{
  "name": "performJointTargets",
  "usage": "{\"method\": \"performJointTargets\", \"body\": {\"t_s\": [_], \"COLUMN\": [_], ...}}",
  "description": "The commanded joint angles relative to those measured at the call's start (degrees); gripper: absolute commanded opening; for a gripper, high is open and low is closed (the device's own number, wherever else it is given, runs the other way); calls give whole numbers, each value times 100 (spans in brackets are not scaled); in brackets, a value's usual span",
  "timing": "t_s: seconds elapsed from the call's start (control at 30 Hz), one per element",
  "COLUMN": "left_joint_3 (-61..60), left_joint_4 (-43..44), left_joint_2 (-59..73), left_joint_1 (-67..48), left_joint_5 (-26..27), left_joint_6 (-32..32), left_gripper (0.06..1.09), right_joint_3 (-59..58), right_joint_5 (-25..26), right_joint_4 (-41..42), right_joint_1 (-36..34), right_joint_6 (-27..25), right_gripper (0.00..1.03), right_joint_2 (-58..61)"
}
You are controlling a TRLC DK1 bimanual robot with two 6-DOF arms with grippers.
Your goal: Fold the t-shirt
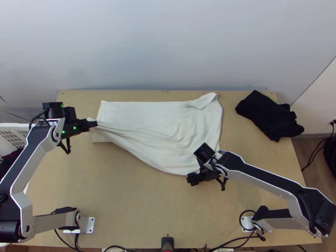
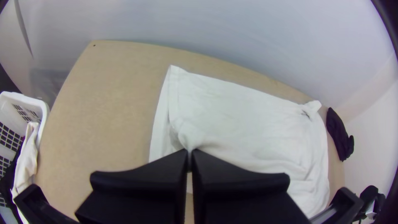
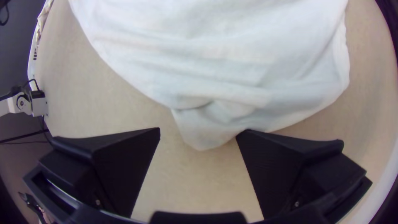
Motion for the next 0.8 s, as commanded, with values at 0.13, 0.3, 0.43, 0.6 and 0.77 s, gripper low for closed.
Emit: {"method": "performJointTargets", "body": {"t_s": [0.13, 0.3, 0.43, 0.6, 0.77], "left_joint_3": [-76, -94, -32, 38, 143], "left_joint_4": [-122, -192, -447, -957, -1880], "left_joint_2": [-208, -384, -674, -973, -1157], "left_joint_1": [13, 92, 171, 426, 778], "left_joint_5": [11, 11, 11, 99, 424], "left_joint_6": [-10, -10, 8, 324, 939], "left_gripper": [10, 10, 10, 10, 10], "right_joint_3": [84, 111, 269, 849, 1323], "right_joint_5": [177, 177, 177, 80, -263], "right_joint_4": [650, 641, 562, 26, -994], "right_joint_1": [-231, -539, -1154, -2051, -2270], "right_joint_6": [-140, -219, -246, -439, -747], "right_gripper": [10, 3, 3, 3, 3], "right_joint_2": [362, 142, -368, -1035, -1378]}}
